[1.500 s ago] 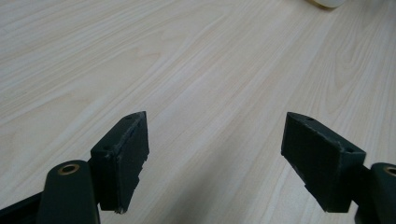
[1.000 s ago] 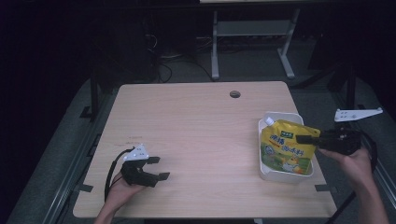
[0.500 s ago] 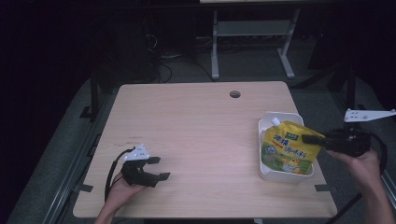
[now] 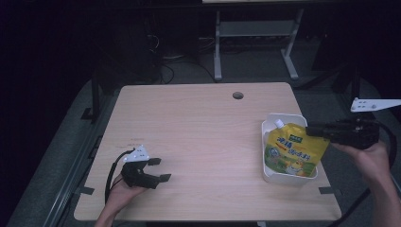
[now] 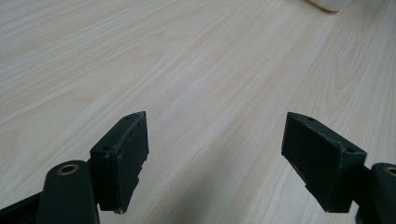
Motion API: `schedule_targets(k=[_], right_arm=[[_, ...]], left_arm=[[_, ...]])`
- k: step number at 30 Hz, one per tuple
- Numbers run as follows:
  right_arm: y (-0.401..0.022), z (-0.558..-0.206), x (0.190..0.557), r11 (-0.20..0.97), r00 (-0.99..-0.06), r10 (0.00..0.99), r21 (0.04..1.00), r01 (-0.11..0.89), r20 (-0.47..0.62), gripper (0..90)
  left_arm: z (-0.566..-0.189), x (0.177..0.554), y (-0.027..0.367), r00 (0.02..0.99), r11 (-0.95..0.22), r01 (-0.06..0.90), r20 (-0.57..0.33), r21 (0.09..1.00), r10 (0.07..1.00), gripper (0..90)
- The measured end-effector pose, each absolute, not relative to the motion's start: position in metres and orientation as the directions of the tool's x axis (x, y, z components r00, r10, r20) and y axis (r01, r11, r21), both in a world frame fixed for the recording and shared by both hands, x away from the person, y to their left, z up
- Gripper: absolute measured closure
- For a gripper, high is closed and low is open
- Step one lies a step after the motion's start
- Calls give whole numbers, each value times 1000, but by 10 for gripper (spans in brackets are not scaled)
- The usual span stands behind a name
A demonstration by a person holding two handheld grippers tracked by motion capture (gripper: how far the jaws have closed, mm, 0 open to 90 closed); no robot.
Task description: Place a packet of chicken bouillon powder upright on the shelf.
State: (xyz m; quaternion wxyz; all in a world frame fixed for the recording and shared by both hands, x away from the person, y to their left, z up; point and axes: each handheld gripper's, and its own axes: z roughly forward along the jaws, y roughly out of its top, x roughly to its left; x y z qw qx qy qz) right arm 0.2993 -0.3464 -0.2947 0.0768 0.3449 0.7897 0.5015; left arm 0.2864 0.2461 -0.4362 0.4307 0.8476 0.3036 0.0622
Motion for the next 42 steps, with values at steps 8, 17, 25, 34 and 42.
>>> schedule_targets(k=[8,17,25,34,42], right_arm=[[-338,-289,301,281,-762,611,841,462,214,703],[-329,-291,304,299,-767,605,833,466,212,702],[-322,-300,304,301,-761,611,825,479,219,691],[-302,-312,296,325,-780,591,823,465,208,661],[-284,-323,290,335,-795,570,824,457,209,629]], left_arm=[[-435,286,247,806,-441,461,-157,770,570,227],[-435,286,248,805,-440,462,-157,770,572,227],[-435,286,249,806,-442,460,-155,770,571,227],[-434,286,249,805,-443,461,-152,769,574,212],[-435,286,250,803,-441,463,-154,769,576,209]])
